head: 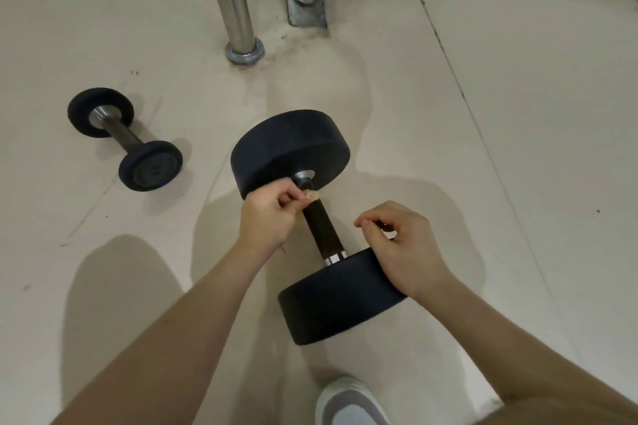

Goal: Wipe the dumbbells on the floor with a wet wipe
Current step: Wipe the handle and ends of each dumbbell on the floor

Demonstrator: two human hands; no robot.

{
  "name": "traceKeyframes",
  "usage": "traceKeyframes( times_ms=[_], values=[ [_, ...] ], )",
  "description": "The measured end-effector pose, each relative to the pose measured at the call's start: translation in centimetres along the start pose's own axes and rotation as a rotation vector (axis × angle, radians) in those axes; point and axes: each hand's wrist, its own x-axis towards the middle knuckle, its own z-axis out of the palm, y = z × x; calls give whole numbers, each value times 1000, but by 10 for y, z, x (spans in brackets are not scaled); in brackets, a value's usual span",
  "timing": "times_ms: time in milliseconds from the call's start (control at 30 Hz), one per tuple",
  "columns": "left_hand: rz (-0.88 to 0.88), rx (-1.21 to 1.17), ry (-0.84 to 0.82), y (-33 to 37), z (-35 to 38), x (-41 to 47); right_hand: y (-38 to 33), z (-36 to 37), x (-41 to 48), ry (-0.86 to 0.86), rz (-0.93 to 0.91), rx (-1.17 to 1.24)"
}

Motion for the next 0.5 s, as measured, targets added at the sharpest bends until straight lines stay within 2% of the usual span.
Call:
traceKeyframes(
  times_ms=[33,167,200,267,333,367,400,500],
  values=[
    [-23,-31,-13,1,3,-3,3,-2,1,19,20,-3],
    [-63,-110,-395,8,21,-25,18,-14,2,185,126,-51],
    [-28,-83,-385,9,23,-22,21,-17,2,205,159,-45],
    [56,44,-165,13,28,-5,24,-23,-2,177,266,-9],
    [47,62,69,19,31,2,27,-25,-12,131,340,17],
    [20,22,85,21,35,0,29,-25,-17,118,343,11],
    [-6,-31,13,21,38,-4,31,-24,-21,121,338,1],
    [-49,-130,-384,24,46,-26,34,-24,-25,171,338,-18]
  ],
)
